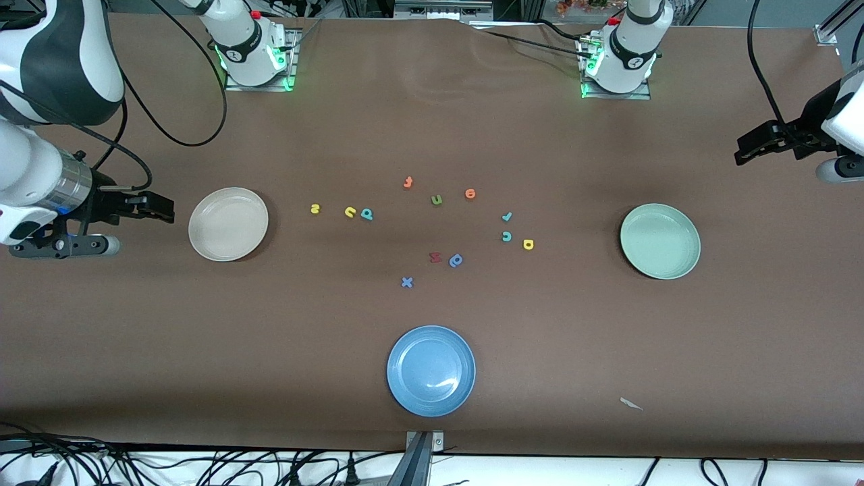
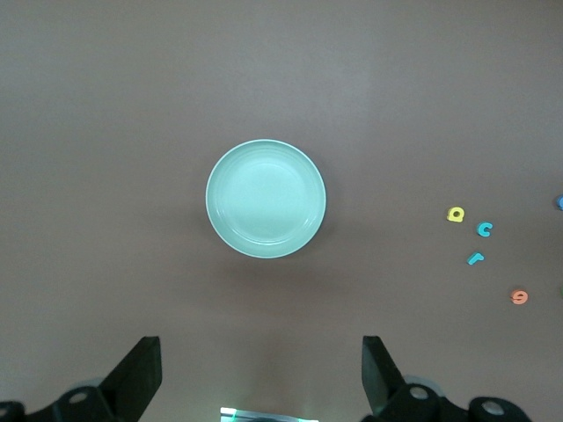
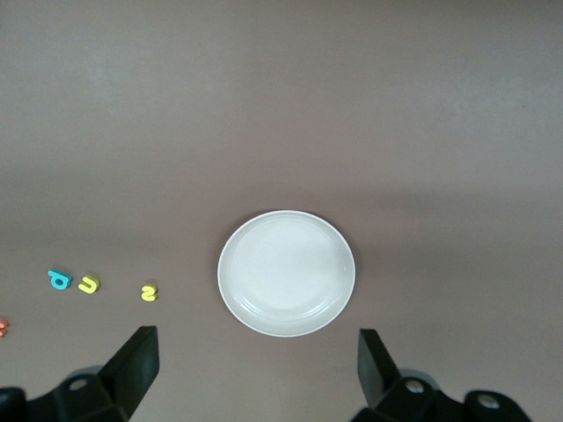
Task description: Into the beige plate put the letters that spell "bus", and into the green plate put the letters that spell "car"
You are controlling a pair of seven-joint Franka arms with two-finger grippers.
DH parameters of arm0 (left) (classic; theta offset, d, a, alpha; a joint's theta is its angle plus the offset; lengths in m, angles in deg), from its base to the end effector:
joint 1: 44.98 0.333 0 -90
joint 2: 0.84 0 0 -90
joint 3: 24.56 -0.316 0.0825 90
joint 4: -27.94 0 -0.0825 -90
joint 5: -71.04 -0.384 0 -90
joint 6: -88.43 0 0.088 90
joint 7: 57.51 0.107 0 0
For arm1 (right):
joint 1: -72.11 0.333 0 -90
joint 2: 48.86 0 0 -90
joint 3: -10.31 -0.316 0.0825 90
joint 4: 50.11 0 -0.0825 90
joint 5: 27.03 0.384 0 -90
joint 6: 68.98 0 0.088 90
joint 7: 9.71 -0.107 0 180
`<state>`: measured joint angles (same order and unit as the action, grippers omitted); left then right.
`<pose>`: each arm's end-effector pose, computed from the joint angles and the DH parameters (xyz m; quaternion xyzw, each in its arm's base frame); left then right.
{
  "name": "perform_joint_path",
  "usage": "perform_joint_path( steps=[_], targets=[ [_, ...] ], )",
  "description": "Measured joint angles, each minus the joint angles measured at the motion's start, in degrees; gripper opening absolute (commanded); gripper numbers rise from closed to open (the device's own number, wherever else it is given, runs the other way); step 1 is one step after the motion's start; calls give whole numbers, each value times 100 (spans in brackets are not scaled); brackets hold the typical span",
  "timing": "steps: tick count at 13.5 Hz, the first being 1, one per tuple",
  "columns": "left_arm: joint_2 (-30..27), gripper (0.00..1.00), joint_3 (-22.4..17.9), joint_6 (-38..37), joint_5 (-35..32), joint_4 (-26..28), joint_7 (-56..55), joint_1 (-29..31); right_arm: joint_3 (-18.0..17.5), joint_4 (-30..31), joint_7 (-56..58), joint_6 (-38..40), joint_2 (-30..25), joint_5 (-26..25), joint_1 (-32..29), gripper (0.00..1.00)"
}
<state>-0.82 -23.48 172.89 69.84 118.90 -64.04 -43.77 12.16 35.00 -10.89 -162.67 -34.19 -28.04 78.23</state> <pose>0.5432 0.0036 0.6086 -0.9966 -0.0584 0.0562 0.0136 0.6266 0.0472 0.5183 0.9981 0.0283 -0.0524 0.0154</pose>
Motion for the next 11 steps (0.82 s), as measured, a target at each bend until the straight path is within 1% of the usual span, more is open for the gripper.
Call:
perform_joint_path(
  steps=[5,11],
  targets=[
    [0,100,15,0,-17,0,0,0,-26,0,-3,2,-2,-105,7,99],
    [0,100,16,0,-17,0,0,0,-27,0,-10,2,-6,-112,11,100]
  ],
)
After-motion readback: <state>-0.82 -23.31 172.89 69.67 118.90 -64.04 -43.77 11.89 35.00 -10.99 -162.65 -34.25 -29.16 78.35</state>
